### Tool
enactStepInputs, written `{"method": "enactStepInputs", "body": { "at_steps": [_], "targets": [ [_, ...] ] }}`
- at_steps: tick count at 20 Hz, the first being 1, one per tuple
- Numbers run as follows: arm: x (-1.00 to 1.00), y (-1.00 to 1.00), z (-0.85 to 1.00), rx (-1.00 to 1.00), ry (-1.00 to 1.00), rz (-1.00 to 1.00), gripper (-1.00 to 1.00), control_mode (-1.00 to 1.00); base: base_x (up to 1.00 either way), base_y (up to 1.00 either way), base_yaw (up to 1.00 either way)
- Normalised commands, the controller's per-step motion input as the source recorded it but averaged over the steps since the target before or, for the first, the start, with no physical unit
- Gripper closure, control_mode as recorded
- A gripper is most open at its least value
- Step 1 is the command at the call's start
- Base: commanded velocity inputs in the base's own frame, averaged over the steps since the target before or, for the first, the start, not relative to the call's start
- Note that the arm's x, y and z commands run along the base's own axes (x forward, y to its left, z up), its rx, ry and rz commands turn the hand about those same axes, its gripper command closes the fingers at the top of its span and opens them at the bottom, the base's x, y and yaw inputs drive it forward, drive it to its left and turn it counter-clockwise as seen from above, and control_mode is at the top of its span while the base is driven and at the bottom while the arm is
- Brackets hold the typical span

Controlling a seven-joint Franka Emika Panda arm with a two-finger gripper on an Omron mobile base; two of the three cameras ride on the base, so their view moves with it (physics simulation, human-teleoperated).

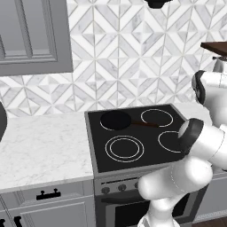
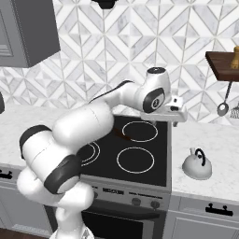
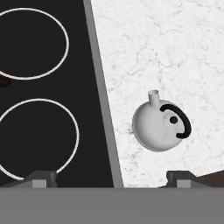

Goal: Pick the kettle from the counter and place it on a stove burner. Then turn the burner on.

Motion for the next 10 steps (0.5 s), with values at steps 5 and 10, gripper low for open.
{"method": "enactStepInputs", "body": {
  "at_steps": [5, 10],
  "targets": [
    [0.54, -0.7, -0.54, -0.01, 0.07, 0.0, -1.0, -1.0, 0.0, 0.0, 0.0],
    [0.12, -0.61, -0.17, 0.0, 0.0, 0.0, -1.0, -1.0, 0.0, 0.0, 0.0]
  ]
}}
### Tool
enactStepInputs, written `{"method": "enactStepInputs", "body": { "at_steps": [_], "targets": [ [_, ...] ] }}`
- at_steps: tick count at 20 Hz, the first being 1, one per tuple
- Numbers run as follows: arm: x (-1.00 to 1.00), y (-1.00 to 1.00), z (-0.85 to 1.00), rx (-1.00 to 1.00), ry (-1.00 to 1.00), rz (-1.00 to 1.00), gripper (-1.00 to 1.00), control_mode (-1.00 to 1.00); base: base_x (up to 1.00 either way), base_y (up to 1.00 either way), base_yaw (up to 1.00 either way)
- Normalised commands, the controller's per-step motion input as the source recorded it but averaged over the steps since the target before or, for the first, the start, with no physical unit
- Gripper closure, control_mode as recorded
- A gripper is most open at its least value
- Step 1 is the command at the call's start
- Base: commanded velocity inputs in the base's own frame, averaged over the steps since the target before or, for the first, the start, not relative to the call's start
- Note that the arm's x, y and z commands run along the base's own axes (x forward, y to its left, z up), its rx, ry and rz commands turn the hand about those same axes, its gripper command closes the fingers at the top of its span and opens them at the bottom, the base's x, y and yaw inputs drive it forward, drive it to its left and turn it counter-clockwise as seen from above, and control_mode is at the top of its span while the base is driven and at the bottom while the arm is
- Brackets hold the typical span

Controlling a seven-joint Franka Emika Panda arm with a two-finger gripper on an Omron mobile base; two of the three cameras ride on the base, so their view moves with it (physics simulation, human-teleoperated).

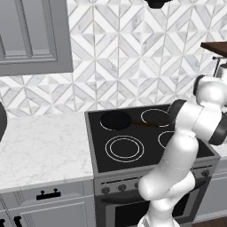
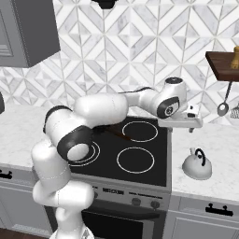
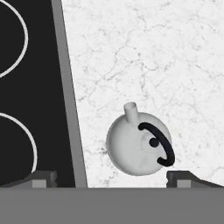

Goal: Pick the kettle from the counter and place it on a stove burner. Then turn the burner on.

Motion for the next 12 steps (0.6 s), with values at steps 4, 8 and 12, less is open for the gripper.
{"method": "enactStepInputs", "body": {
  "at_steps": [4, 8, 12],
  "targets": [
    [0.0, -0.59, 0.0, 0.06, 0.0, 0.0, -1.0, -1.0, 0.0, 0.0, 0.0],
    [-0.08, -0.37, -0.28, 0.05, 0.01, 0.0, -1.0, -1.0, 0.0, 0.0, 0.0],
    [-0.18, -0.1, -0.34, 0.03, 0.03, 0.01, -1.0, -1.0, 0.0, 0.0, 0.0]
  ]
}}
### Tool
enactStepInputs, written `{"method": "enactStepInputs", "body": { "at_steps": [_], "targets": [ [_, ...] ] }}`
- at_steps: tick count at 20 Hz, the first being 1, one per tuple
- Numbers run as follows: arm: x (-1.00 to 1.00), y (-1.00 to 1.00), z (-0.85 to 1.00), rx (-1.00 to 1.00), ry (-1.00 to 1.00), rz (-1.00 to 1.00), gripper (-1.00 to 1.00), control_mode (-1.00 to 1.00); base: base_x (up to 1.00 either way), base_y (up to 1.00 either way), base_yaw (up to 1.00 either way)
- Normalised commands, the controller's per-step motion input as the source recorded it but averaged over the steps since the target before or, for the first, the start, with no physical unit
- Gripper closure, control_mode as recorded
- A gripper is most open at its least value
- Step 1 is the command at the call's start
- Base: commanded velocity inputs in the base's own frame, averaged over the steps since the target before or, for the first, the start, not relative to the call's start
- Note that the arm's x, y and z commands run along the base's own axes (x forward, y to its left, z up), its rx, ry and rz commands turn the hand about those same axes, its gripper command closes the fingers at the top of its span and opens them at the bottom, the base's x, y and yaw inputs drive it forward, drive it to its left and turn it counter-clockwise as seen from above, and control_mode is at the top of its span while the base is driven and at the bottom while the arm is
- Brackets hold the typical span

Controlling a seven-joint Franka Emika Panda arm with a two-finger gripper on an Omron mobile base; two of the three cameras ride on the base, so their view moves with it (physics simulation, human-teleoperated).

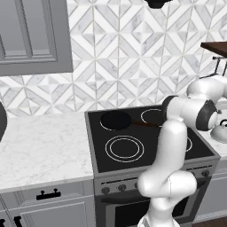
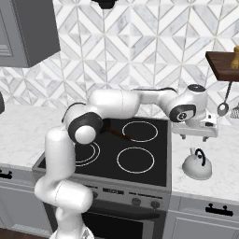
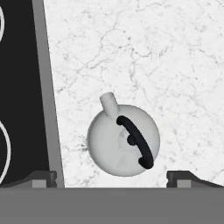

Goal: Pick the kettle from the counter and place it on a stove burner. Then turn the burner on.

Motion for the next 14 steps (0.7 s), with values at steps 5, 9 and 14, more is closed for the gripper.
{"method": "enactStepInputs", "body": {
  "at_steps": [5, 9, 14],
  "targets": [
    [-0.08, -0.02, -0.4, 0.05, 0.04, 0.03, -1.0, -1.0, 0.0, 0.0, 0.0],
    [-0.04, -0.04, -0.15, 0.03, 0.02, 0.01, -1.0, -1.0, 0.0, 0.0, 0.0],
    [0.0, -0.1, -0.27, 0.01, 0.0, 0.0, -1.0, -1.0, 0.0, 0.0, 0.0]
  ]
}}
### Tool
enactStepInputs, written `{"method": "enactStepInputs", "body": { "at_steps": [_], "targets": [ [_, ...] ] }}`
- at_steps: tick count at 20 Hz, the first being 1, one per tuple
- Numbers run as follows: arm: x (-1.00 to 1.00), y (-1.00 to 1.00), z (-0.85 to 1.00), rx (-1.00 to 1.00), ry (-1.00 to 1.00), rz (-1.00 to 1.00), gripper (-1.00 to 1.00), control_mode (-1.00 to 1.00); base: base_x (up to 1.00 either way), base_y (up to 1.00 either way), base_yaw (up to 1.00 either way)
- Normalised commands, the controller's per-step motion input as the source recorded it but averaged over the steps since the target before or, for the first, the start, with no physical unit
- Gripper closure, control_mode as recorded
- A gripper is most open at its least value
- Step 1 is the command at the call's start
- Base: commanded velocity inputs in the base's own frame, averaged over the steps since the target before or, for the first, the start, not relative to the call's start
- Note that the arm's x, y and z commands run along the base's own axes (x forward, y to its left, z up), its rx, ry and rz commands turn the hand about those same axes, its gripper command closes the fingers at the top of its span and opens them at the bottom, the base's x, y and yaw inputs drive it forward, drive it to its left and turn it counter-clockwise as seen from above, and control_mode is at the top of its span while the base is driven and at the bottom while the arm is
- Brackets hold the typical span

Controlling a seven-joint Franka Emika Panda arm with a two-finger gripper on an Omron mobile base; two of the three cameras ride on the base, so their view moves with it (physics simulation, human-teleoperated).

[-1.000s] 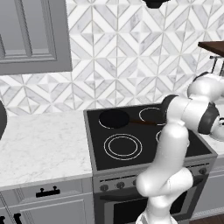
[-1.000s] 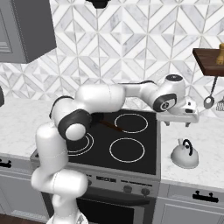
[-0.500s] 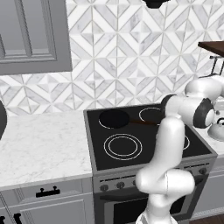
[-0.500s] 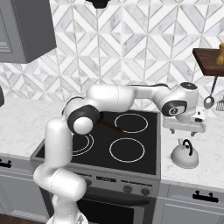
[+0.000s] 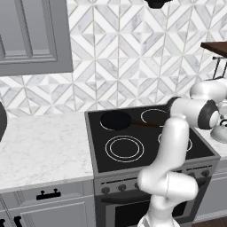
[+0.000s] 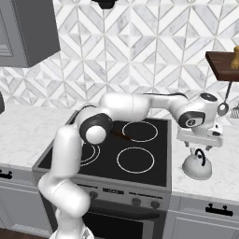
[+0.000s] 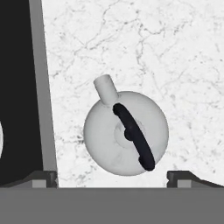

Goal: Pick the kettle from the counter and place it on a stove burner. Then turn the burner on.

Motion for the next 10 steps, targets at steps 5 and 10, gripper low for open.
{"method": "enactStepInputs", "body": {
  "at_steps": [5, 10],
  "targets": [
    [0.0, -0.03, -0.57, 0.01, 0.0, 0.01, -1.0, -1.0, 0.0, 0.0, 0.0],
    [0.0, 0.0, -0.37, 0.0, 0.0, 0.0, -1.0, -1.0, 0.0, 0.0, 0.0]
  ]
}}
